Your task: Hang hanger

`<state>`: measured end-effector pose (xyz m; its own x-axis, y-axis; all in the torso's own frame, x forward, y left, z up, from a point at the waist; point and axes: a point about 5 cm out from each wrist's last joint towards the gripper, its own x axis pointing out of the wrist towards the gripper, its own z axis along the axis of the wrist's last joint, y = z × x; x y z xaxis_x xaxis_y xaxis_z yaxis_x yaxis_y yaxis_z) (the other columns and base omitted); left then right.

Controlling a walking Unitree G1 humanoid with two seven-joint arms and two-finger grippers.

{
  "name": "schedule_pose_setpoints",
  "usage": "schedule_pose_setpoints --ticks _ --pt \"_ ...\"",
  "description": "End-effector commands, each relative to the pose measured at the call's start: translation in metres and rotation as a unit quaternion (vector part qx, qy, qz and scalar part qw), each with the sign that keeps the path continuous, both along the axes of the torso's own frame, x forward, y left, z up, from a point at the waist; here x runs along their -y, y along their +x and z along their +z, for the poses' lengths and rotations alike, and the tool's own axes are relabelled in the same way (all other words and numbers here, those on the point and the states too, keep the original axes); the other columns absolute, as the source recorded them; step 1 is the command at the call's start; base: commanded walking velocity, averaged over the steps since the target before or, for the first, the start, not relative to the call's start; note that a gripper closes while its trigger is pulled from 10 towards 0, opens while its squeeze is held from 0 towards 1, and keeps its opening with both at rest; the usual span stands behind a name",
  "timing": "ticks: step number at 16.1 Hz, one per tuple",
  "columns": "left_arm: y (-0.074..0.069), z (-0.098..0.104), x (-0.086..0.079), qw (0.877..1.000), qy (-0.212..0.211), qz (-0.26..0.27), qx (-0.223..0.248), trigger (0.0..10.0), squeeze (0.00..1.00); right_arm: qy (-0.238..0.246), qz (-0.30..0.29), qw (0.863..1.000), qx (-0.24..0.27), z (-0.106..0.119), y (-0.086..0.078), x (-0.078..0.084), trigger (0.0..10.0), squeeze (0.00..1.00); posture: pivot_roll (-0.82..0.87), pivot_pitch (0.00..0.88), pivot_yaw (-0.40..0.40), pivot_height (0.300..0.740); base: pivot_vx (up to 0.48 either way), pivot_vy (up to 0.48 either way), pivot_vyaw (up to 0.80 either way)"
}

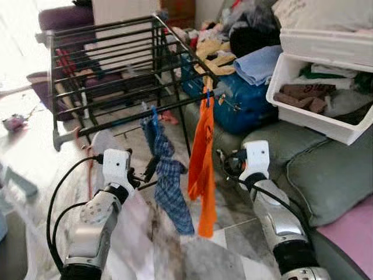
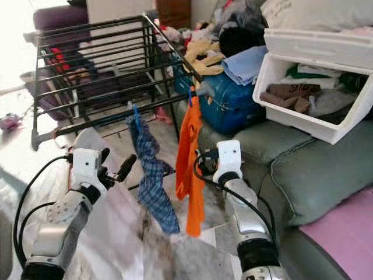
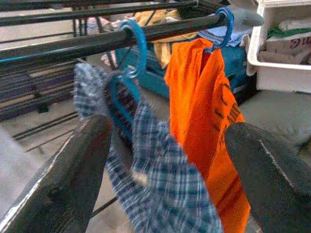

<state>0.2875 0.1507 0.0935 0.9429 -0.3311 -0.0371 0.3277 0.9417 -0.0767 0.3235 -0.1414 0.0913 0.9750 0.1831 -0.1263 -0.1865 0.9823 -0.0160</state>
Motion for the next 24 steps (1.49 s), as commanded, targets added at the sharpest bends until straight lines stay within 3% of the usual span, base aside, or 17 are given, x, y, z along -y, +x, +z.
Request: schedule_pose_setpoints --ticks 1,6,10,14,17,20,23,24 --pt "0.0 0.003 0.004 1.0 -0.008 -0.001 0.003 10.0 0.0 -0.01 -0.012 1.0 0.004 0.003 0.002 0.005 10.0 0.0 -0.1 0.0 0.087 0.74 0.0 0.0 0.0" --pt "0.001 0.003 0.004 1.0 -0.011 -0.001 0.001 10.0 0.0 -0.013 -0.016 1.0 -0.006 0.001 0.005 0.007 10.0 0.0 -0.1 0.0 0.084 0.74 0.0 0.0 0.0" --pt "0.001 0.001 0.005 1.0 -0.013 0.007 -0.006 10.0 0.0 -0.002 0.022 1.0 -0.016 0.004 0.01 -0.004 10.0 0.0 -0.1 0.0 0.077 0.74 0.0 0.0 0.0" --pt "0.002 0.001 0.002 1.0 -0.005 0.012 -0.011 10.0 0.0 -0.015 0.056 0.995 -0.076 -0.006 0.017 -0.016 10.0 0.0 -0.09 0.0 0.076 0.74 0.0 0.0 0.0" --pt "0.002 0.002 0.003 1.0 0.002 0.005 -0.015 10.0 0.0 -0.045 0.005 0.994 -0.096 -0.006 0.034 -0.008 10.0 0.0 -0.08 0.0 0.07 0.74 0.0 0.0 0.0" --pt "0.001 0.001 0.001 1.0 0.007 0.003 -0.018 10.0 0.0 -0.05 -0.009 0.992 -0.115 -0.007 0.04 -0.003 10.0 0.0 -0.06 0.0 0.067 0.74 0.0 0.0 0.0" --pt "-0.001 0.0 0.0 1.0 0.012 -0.001 -0.023 10.0 0.0 -0.032 -0.03 0.988 -0.148 -0.01 0.045 -0.003 10.0 0.0 -0.04 0.0 0.061 0.74 0.0 0.0 0.0" --pt "-0.002 0.0 0.001 1.0 0.014 -0.003 -0.024 10.0 0.0 -0.007 -0.029 0.988 -0.152 -0.01 0.046 -0.007 9.2 0.0 -0.03 0.0 0.057 0.74 0.0 0.0 0.0"
